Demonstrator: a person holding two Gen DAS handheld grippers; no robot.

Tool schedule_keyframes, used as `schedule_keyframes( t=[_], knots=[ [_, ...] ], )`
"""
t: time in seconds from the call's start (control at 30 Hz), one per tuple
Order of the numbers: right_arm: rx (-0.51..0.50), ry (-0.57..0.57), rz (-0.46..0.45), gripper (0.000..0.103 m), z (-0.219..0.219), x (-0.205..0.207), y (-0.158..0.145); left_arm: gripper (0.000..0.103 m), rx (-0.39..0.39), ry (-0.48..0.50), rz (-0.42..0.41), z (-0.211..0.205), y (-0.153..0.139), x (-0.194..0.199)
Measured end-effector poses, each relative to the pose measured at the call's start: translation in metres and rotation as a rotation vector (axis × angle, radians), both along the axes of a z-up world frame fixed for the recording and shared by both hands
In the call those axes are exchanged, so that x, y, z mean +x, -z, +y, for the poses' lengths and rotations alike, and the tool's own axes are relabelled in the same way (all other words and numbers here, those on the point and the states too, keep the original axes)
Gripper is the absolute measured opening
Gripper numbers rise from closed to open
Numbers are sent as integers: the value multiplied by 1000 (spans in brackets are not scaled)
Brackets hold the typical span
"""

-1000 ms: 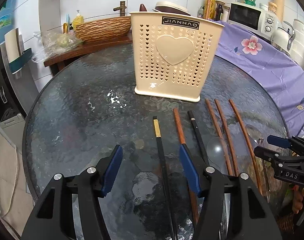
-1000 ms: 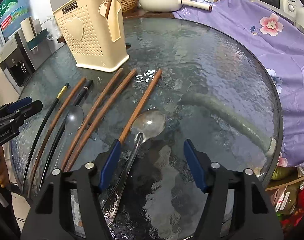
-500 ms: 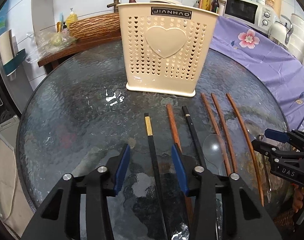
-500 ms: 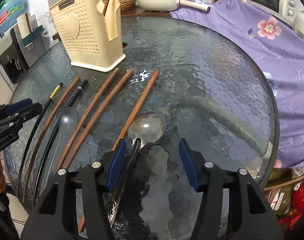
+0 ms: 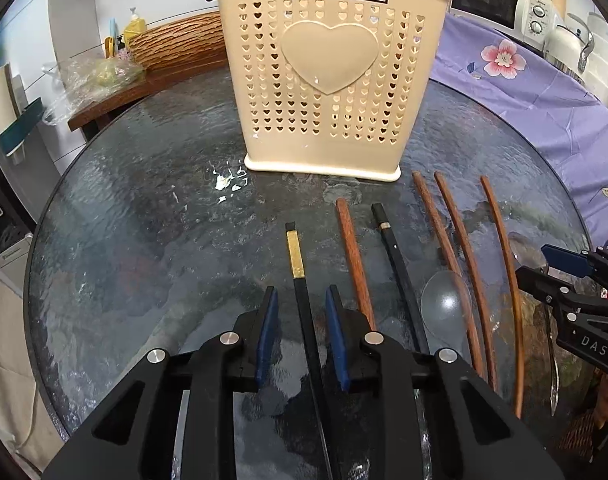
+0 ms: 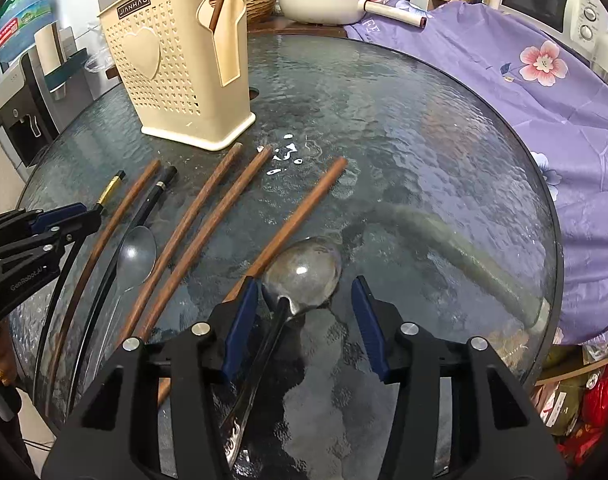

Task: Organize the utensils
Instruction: 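Grasp the gold-tipped black chopstick with the left tool while the right tool grasps a metal spoon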

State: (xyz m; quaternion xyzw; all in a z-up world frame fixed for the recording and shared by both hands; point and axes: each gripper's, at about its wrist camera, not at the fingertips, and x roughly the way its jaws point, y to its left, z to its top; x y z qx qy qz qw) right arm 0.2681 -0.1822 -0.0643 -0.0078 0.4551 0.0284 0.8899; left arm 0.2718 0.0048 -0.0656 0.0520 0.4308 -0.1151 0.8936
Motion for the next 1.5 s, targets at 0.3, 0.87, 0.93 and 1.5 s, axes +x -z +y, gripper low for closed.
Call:
schedule_keyframes(
  t=[0.3,0.87,0.93,1.5],
  knots=[
    [2,-22,5,37,6,2,-1,18,-1,7,10,1,-1,14],
    [32,-57,19,28,-1,4,-3,13,5,8,19,-3,-1,24],
    [56,-57,22,28,-4,5,-3,13,-1,8,19,-1,-1,25],
    [414,-33,152,24,-52,38,-2,8,-36,19,49,6,-3,40]
  ],
)
